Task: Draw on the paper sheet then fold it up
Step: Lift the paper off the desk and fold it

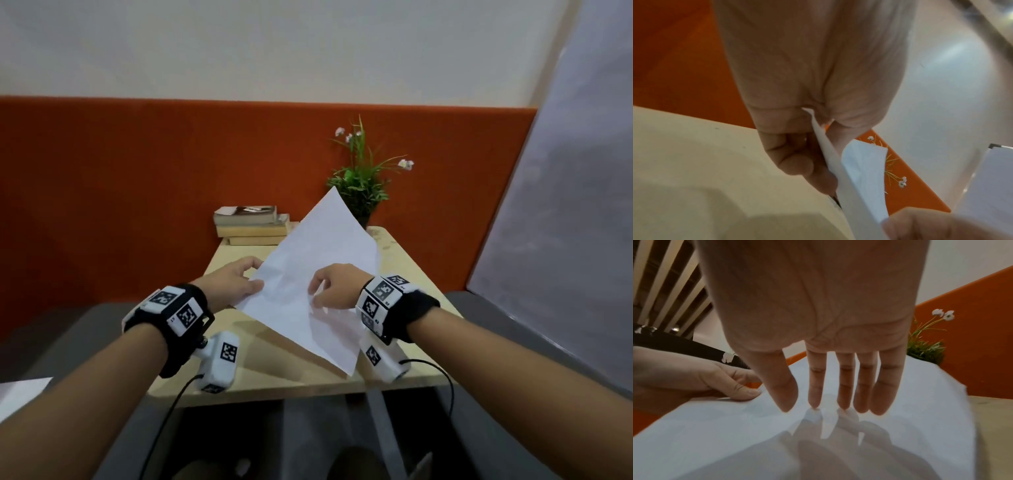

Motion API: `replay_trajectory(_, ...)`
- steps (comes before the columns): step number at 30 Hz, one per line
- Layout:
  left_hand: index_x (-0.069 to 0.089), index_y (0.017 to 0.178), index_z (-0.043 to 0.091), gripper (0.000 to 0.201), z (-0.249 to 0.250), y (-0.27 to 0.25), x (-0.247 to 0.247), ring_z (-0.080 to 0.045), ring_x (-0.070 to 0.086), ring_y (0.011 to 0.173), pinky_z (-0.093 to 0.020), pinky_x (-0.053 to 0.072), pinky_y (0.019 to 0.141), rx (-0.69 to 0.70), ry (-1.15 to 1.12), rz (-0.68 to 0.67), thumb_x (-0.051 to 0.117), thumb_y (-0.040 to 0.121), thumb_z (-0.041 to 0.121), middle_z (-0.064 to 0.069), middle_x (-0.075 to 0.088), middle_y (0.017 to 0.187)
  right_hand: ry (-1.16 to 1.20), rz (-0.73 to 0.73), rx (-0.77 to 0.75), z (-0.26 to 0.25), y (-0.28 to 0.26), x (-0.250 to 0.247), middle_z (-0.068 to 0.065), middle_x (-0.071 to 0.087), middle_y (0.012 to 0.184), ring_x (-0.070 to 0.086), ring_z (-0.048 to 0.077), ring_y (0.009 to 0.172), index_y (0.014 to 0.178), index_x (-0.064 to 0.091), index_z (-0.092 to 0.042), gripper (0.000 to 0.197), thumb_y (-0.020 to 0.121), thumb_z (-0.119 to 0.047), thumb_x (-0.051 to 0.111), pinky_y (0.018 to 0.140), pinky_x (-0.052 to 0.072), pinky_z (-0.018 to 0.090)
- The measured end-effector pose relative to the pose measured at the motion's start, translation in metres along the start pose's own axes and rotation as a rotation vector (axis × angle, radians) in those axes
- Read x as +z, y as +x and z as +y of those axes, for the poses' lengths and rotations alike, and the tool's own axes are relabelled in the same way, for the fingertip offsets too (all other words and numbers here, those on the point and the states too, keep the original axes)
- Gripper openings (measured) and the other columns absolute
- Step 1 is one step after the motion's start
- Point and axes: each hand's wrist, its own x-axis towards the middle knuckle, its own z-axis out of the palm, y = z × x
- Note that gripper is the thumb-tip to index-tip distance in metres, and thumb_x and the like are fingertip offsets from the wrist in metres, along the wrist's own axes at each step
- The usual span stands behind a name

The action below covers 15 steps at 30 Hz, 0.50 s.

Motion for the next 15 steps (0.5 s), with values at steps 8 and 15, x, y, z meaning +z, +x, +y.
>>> replay_trajectory(8,0.048,0.125,0.011,0.023,-0.05,0.009,0.001,-0.04,0.068,0.092,-0.037,0.049,0.078,-0.178,-0.001,0.168,0.052,0.103,0.005,-0.03,0.07,0.108,-0.357,-0.152,0.234,0.013,0.054,0.028,0.012,0.037,0.153,0.04,0.039,0.138,0.152,0.038,-0.026,0.07,0.091,-0.054,0.058,0.108,0.039,0.049)
replay_trajectory(15,0.036,0.132,0.006,0.046,-0.058,0.017,0.006,-0.03,0.062,0.104,-0.043,0.055,0.091,-0.331,0.174,0.159,0.06,0.093,0.003,-0.016,0.06,0.116,-0.409,-0.264,0.183,0.023,0.059,0.032,0.011,0.051,0.133,0.056,0.033,0.116,0.135,0.055,-0.017,0.051,0.095,-0.048,0.06,0.09,0.045,0.043)
